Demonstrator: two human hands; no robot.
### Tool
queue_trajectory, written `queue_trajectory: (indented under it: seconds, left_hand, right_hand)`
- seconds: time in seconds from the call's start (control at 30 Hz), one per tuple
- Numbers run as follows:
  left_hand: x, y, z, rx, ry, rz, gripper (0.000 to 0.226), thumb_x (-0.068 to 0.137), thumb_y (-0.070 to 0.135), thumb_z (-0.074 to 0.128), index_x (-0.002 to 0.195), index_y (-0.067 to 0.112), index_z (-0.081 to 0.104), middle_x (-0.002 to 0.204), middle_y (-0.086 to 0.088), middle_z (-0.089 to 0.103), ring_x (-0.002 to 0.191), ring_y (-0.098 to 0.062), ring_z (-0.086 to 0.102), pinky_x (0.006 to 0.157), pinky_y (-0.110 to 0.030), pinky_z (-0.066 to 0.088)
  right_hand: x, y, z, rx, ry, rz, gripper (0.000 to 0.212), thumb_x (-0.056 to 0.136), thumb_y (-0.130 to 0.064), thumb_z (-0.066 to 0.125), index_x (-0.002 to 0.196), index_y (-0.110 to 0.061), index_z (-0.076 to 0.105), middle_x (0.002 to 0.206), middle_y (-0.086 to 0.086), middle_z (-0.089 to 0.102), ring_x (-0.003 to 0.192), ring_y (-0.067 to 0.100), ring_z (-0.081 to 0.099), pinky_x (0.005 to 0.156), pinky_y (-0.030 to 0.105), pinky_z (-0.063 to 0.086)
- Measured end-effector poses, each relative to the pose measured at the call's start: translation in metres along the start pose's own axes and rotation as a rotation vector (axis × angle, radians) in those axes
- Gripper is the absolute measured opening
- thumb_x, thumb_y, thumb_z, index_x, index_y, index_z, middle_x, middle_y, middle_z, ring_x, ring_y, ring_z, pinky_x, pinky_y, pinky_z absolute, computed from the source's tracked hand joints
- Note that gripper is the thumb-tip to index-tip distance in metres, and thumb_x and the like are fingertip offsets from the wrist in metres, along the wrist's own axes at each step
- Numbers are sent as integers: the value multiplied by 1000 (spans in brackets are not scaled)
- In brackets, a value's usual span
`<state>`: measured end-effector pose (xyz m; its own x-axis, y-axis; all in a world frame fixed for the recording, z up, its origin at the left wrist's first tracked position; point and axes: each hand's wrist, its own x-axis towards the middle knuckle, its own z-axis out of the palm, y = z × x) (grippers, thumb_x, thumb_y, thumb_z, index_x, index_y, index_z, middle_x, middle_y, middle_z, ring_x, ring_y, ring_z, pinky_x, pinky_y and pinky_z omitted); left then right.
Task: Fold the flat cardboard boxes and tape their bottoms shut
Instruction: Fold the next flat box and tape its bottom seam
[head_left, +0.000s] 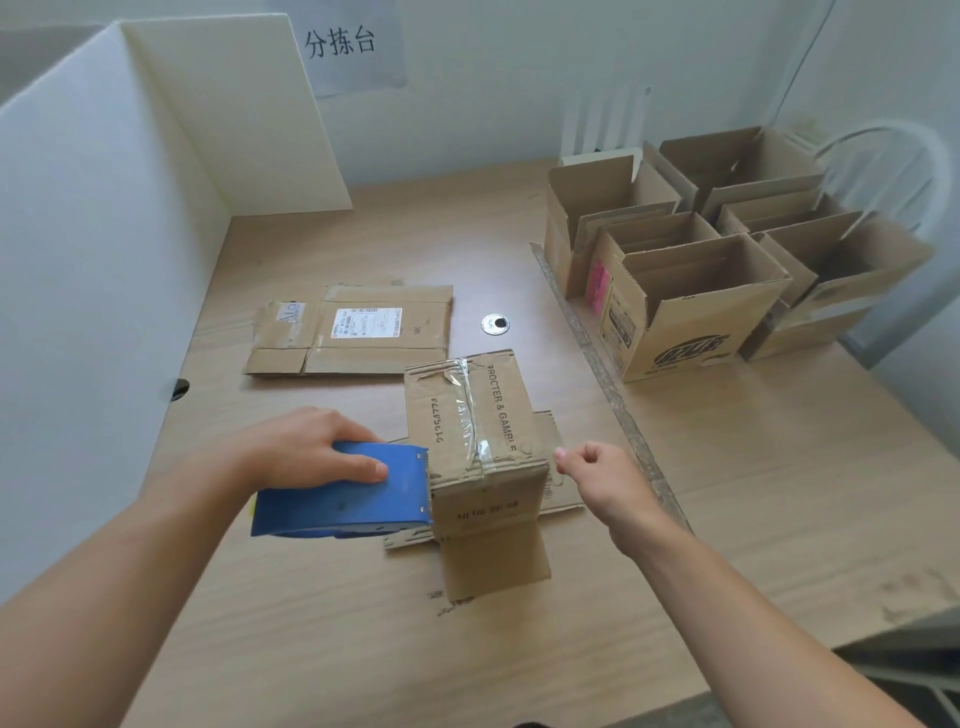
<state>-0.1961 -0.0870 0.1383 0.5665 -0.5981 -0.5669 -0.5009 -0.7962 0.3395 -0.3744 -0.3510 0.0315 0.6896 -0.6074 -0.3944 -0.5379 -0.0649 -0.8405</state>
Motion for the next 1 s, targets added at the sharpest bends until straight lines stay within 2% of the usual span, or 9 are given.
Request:
queue_trajectory:
  seconds: [0.17,0.27,0.33,0.47,0.6,0.7,0.8,0.93,1.0]
  left_hand:
    - [9,1,5,27,-59,-38,16,88,56,62,99,48,70,92,20,71,84,3,64,75,-23,48]
    - [11,0,7,22,-57,-48,16,88,56,62,100,49,70,93,21,70,86,2,64,74,-23,46]
    - [11,-1,9,24,-63,-52,18,89,56,60,103,49,69,96,21,70,88,1,63,75,-24,47]
    - [8,-4,11,19,-68,-58,20,89,57,59,106,51,67,99,21,69,90,1,62,75,-23,46]
    - [7,-5,14,17,-51,-52,20,89,59,58,105,50,67,100,21,68,92,0,62,81,-27,48]
    - [6,-6,15,18,-53,-63,24,88,59,59,109,50,67,103,20,68,95,-2,61,88,-31,49]
    - [5,-6,15,19,-57,-63,26,89,59,59,112,49,66,104,19,67,96,-3,61,88,-31,49]
    - [4,-6,15,15,-59,-62,28,88,58,60,114,50,66,106,18,68,98,-4,61,90,-31,49]
    - [4,-6,15,7,-58,-60,29,88,57,60,116,49,65,108,18,68,99,-6,61,92,-32,49]
  right_hand:
    - [-1,1,1,37,-126,159,28,94,-33,65,77,-11,66,80,-2,61,79,13,53,69,28,39]
    - [-4,3,0,117,-219,274,26,94,-43,63,87,-19,69,107,-5,65,111,20,51,93,44,41]
    - [-4,4,-2,57,-223,275,30,92,-50,61,96,-22,71,118,-5,61,119,22,50,94,51,44]
    - [-6,8,-3,-214,-99,115,57,90,-55,61,137,-24,51,132,3,53,123,25,52,90,34,42]
    - [-15,15,5,-332,-45,-247,4,94,-22,58,92,-20,61,90,-4,65,89,17,59,73,26,41]
    - [-19,13,6,-187,-54,-182,14,89,-17,58,76,-17,62,70,-8,62,71,13,54,63,21,41]
    - [-17,9,1,-175,-88,-184,14,90,-24,62,77,-20,65,86,-5,63,84,13,57,72,28,41]
    - [-8,4,-4,-489,-185,-341,27,88,-52,64,82,-26,58,101,-6,53,102,14,50,87,35,40]
    - [-1,0,-5,-610,-178,-420,31,89,-52,63,79,-24,54,100,-8,50,103,19,47,92,42,42]
